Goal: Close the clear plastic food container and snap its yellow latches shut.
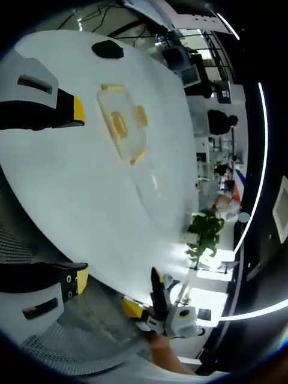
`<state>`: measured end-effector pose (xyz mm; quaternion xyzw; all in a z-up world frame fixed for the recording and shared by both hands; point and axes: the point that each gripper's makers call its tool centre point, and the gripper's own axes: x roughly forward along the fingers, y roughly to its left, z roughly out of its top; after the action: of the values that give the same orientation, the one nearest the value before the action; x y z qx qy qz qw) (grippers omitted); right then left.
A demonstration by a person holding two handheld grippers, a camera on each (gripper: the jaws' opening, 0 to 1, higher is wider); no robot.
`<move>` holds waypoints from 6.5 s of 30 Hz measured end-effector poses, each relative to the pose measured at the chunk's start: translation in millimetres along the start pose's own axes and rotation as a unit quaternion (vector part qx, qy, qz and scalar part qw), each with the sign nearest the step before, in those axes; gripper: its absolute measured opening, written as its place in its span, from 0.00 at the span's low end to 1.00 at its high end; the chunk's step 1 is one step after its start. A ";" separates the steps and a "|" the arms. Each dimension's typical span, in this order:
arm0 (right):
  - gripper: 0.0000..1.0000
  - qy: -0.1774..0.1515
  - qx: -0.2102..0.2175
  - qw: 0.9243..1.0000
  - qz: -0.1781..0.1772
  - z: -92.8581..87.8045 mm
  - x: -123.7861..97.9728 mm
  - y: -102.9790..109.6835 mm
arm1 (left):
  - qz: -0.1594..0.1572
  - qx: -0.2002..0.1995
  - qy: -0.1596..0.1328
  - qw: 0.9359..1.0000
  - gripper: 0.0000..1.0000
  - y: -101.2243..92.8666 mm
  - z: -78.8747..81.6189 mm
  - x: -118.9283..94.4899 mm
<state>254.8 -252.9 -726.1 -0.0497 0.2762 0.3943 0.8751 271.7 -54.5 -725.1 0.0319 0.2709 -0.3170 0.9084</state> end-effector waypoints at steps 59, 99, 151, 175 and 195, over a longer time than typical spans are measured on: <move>0.86 0.021 -0.011 1.000 -0.002 -10.6 0.9 1.6 | -0.015 0.028 0.035 0.999 0.87 -6.9 -14.5 3.4; 0.82 -0.002 0.016 1.000 0.009 0.1 -3.0 1.9 | -0.011 0.035 0.035 0.999 0.82 -5.5 -10.1 1.7; 0.78 0.056 -0.053 0.996 0.043 32.5 56.1 -0.1 | -0.050 0.085 0.057 0.993 0.73 41.3 -4.0 -0.6; 0.76 0.055 -0.073 0.993 0.071 57.4 101.1 4.9 | -0.043 0.079 0.056 0.994 0.73 70.2 2.8 8.7; 0.75 0.059 -0.069 0.993 0.081 69.8 124.2 0.1 | -0.040 0.087 0.065 0.993 0.72 100.9 3.0 13.1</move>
<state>352.4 -149.3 -732.2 -0.1106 0.3023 0.4784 0.8170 341.6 17.9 -740.8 0.1205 0.3023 -0.3723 0.8692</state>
